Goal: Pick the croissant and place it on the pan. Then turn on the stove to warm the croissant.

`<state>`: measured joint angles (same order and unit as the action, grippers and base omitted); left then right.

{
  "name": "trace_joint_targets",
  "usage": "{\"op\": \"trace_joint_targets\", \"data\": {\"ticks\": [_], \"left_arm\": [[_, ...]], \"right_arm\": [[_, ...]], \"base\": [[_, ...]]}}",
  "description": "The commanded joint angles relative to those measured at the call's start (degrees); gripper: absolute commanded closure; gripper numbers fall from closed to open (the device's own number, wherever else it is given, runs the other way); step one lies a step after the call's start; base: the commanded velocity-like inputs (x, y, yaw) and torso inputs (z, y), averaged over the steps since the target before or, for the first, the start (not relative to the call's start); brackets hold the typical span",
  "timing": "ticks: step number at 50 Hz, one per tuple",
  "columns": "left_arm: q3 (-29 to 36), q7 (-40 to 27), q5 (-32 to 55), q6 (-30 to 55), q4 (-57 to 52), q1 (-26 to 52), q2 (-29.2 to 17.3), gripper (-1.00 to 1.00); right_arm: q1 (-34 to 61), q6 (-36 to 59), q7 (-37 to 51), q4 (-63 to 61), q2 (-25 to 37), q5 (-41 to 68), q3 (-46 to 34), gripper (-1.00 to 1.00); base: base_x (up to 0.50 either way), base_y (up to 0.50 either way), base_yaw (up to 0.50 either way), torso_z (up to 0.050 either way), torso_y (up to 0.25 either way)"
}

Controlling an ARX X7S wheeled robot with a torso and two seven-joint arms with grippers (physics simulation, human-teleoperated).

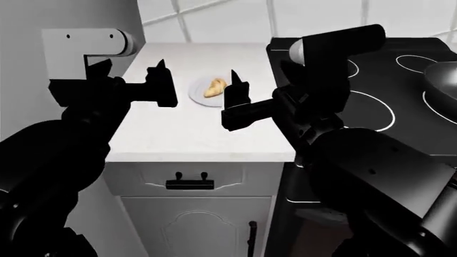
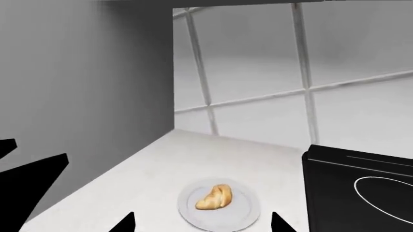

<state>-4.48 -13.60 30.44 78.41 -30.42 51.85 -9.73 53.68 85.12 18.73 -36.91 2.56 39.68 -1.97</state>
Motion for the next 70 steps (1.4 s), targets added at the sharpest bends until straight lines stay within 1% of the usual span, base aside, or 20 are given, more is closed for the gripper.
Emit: {"op": "trace_joint_targets", "data": {"ticks": [1,13,23,30,33,35,38,41,42,44,45,47,49,52,55,59,66,67,70], "left_arm": [[-0.1,-0.4,0.2,-0.6,0.9,0.1,-0.2,-1.00],[-0.7,-0.7,0.3,-2.1,2.2,-0.6,-0.3,-1.00],[-0.2,-0.8,0.3,-3.4,2.8,-1.5,-0.5,-1.00],[-0.3,-1.0,0.6,-3.5,2.9,-2.1,-0.7,-1.00],[0.5,-0.9,0.3,-4.4,3.2,-2.4,-0.8,-1.00],[0.7,-0.9,0.3,-4.6,3.5,-2.5,-0.9,-1.00],[0.7,-0.9,0.4,-5.0,3.6,-2.8,-0.9,-1.00],[1.2,-0.6,0.0,-6.0,4.6,-2.7,-1.3,-1.00],[1.4,-0.5,-0.2,-6.6,5.2,-2.7,-1.4,-1.00],[1.8,-0.2,-0.5,-7.8,6.3,-2.9,-1.4,-1.00],[2.0,0.0,-0.7,-8.4,6.8,-3.2,-1.4,-1.00],[2.2,0.3,-0.8,-9.3,7.4,-3.6,-1.4,-1.00],[2.0,0.7,-0.7,-9.9,7.9,-3.8,-1.6,-1.00],[1.9,1.0,-0.7,-10.5,8.2,-4.0,-2.2,-1.00],[1.7,1.3,-0.8,-11.1,8.4,-4.2,-2.8,-1.00],[1.5,1.4,-1.2,-12.0,8.7,-4.3,-3.6,-1.00],[1.5,1.6,-1.7,-13.5,9.8,-4.4,-4.4,-1.00],[1.5,1.6,-1.7,-13.7,9.9,-4.3,-4.4,-1.00],[1.4,1.7,-1.9,-14.3,10.4,-4.2,-4.6,-1.00]], "right_arm": [[-0.1,0.1,1.4,0.2,0.2,2.2,0.6,-1.00],[0.1,1.0,3.6,0.1,0.2,4.6,1.1,-1.00],[0.5,3.5,6.3,-0.3,-0.4,8.5,3.3,-1.00],[0.8,3.3,8.5,0.0,0.3,11.0,2.9,-1.00],[1.1,3.1,9.2,-0.2,0.8,11.8,2.3,-1.00],[1.9,4.5,10.9,0.2,0.3,14.2,3.5,-1.00],[3.6,4.7,19.8,3.6,1.3,25.3,4.8,-1.00],[6.9,4.6,36.4,10.1,3.3,43.5,4.6,-1.00],[8.6,4.3,44.2,13.5,4.2,51.8,3.5,-1.00],[11.9,1.3,56.1,18.2,6.8,64.6,-1.0,-1.00],[14.3,-0.3,60.5,20.3,8.4,69.7,-4.2,-1.00],[19.0,-2.3,65.5,23.6,10.5,76.2,-9.6,-1.00],[23.1,-3.3,67.9,26.5,11.8,80.7,-14.4,-1.00],[27.1,-3.8,68.9,29.9,12.7,84.3,-19.8,-1.00],[29.8,-3.3,67.9,33.8,12.6,84.7,-23.3,-1.00],[31.3,-3.1,66.8,36.8,12.7,84.3,-25.3,-1.00],[29.5,-6.7,67.5,36.7,13.8,86.5,-27.3,-1.00],[29.4,-6.5,66.6,37.3,13.6,85.5,-27.2,-1.00],[29.1,-3.8,56.7,42.6,11.4,74.3,-25.0,-1.00]], "base": [[0.50,0.00,0.00,0.000,0.000],[0.50,0.00,0.00,0.000,0.001],[0.50,0.00,0.00,0.000,0.001],[0.50,0.00,0.00,0.000,0.001],[0.02,0.00,0.00,0.000,0.000],[0.00,0.00,0.00,0.000,0.000],[0.00,0.00,0.00,0.000,0.000],[0.00,0.00,0.00,0.000,0.000],[0.00,0.00,0.00,0.000,0.000],[0.00,0.00,0.00,0.000,0.000],[0.00,0.00,0.00,0.000,0.000],[0.00,0.00,0.00,0.000,0.000],[0.00,0.00,0.00,0.000,0.000],[0.00,0.00,0.00,0.000,0.000],[0.00,0.00,0.00,0.000,0.000],[0.00,0.00,0.00,0.000,0.000],[0.00,0.00,0.00,0.000,0.000],[0.00,0.00,0.00,0.000,0.000],[0.00,0.00,0.00,0.000,0.000]]}}
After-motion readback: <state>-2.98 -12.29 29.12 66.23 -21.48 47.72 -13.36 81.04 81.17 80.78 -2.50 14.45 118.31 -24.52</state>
